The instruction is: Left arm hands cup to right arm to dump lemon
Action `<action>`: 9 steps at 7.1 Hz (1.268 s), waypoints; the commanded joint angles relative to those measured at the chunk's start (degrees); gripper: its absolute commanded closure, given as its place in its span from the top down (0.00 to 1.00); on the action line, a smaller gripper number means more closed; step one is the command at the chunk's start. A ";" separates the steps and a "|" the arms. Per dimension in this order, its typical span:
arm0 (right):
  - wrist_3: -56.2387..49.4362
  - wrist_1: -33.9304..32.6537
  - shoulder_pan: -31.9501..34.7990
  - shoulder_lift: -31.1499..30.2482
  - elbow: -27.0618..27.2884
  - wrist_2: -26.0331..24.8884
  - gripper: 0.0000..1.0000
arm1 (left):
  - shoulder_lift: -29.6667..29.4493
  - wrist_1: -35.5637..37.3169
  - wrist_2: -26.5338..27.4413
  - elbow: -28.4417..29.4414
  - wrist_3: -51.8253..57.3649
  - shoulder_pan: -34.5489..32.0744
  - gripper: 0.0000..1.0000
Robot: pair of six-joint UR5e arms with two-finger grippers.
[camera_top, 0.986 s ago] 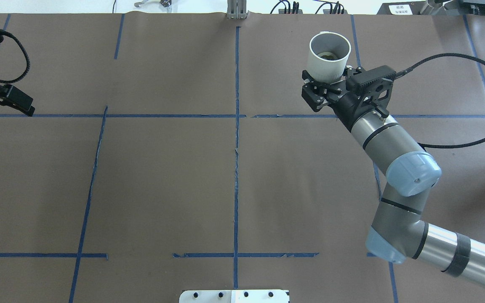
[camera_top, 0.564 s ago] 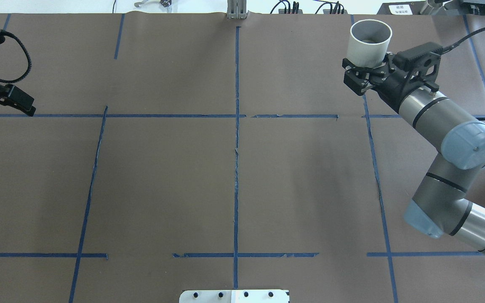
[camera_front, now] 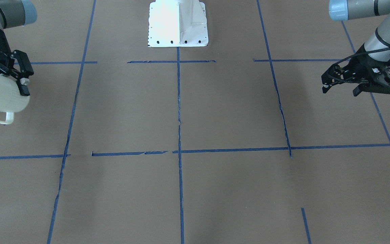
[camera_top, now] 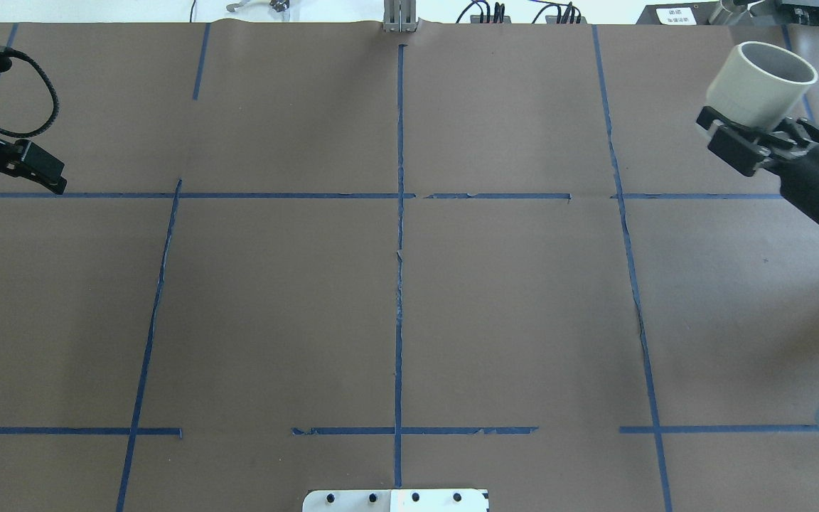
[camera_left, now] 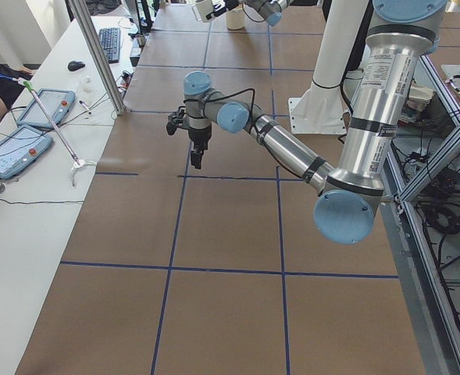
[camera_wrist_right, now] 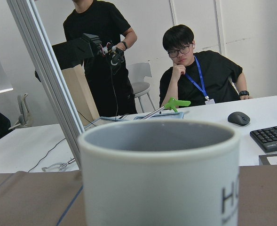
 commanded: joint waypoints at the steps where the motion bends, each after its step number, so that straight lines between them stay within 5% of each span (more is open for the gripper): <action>1: 3.30 15.39 0.05 -10.93 -2.00 -1.67 0.00 | -0.08 -0.12 -0.03 -0.10 -0.42 0.14 1.00; 3: 4.19 39.07 -0.03 -11.32 -19.95 -2.48 0.00 | -0.17 -0.12 -0.03 -0.01 -0.33 0.84 1.00; 9: 34.65 70.19 -0.21 -10.18 -44.90 -1.95 0.00 | -3.24 -0.12 -0.03 2.54 -0.25 1.02 1.00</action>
